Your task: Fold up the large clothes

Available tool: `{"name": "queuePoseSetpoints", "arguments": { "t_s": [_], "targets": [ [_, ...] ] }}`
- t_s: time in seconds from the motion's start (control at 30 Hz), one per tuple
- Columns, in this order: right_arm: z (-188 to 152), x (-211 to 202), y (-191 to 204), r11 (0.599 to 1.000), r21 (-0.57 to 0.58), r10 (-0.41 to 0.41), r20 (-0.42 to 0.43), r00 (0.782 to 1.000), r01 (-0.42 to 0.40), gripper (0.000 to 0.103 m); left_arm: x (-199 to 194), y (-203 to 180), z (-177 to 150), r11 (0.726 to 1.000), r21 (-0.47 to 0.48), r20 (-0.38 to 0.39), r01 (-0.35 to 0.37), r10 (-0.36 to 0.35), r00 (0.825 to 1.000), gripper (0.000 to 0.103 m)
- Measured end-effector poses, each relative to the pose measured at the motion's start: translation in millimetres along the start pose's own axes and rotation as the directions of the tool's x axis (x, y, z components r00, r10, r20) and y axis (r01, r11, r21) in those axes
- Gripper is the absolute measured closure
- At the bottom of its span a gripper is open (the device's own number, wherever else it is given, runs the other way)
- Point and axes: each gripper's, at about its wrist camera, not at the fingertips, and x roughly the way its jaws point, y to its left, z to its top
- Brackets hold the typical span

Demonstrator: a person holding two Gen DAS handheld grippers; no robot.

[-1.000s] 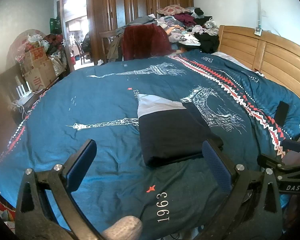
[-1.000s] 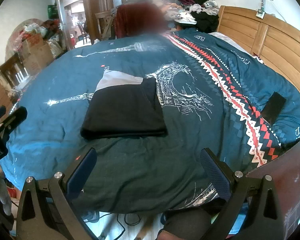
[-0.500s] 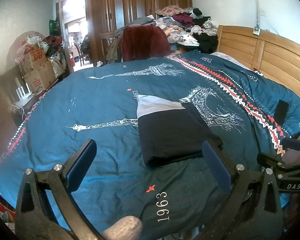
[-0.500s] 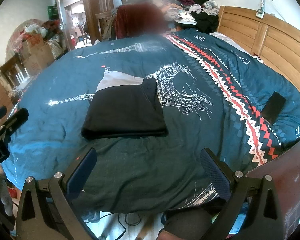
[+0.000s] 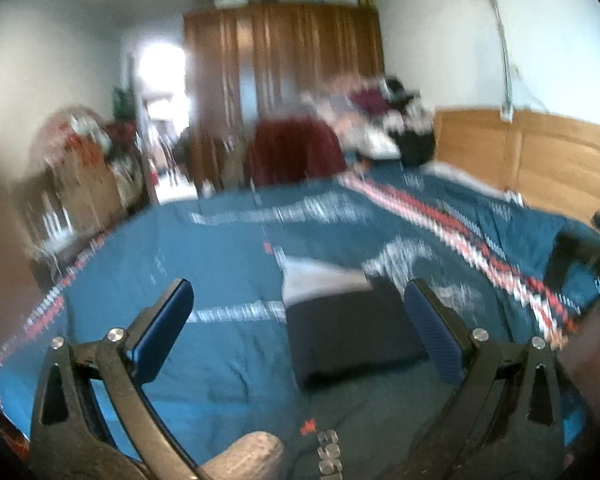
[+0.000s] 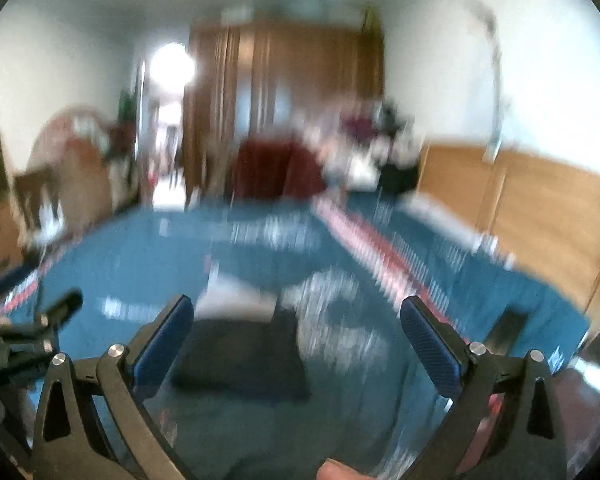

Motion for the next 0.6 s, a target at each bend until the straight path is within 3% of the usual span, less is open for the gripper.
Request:
{"name": "queuePoseSetpoints", "arguments": {
  "t_s": [0.1, 0.17, 0.23, 0.33, 0.43, 0.6],
  "targets": [
    [23.6, -25.6, -0.2, 0.998, 0.022, -0.061, 0.126, 0.990, 0.058, 0.000, -17.7, 7.9, 13.8, 0.999, -0.021, 0.104, -0.047, 0.049, 0.993, 0.000],
    [33.3, -27.0, -0.6, 0.999, 0.037, -0.032, 0.131, 0.991, 0.027, 0.000, -27.4, 10.7, 22.8, 0.997, -0.035, 0.165, -0.063, 0.068, 0.984, 0.000],
    [37.0, -23.0, 2.7, 0.999, 0.040, -0.007, 0.113, 0.994, 0.002, 0.000, -26.7, 11.2, 26.6, 0.998, -0.034, 0.170, -0.048, 0.053, 0.984, 0.000],
    [31.4, -8.7, 10.4, 1.000, 0.022, -0.007, 0.052, 0.999, 0.006, 0.000, -15.5, 6.4, 26.0, 1.000, -0.009, 0.126, -0.030, 0.031, 0.991, 0.000],
    [15.0, 17.2, 15.4, 1.000, 0.013, -0.003, -0.074, 0.997, 0.004, 0.000, -0.5, -2.1, 15.7, 0.999, 0.030, 0.043, -0.028, 0.026, 0.999, 0.000],
    [-27.6, 53.6, 17.0, 0.998, 0.042, 0.054, -0.270, 0.961, -0.044, 0.000, 31.6, -5.5, -9.8, 0.999, 0.038, -0.138, 0.016, -0.010, 0.990, 0.000]
  ]
}}
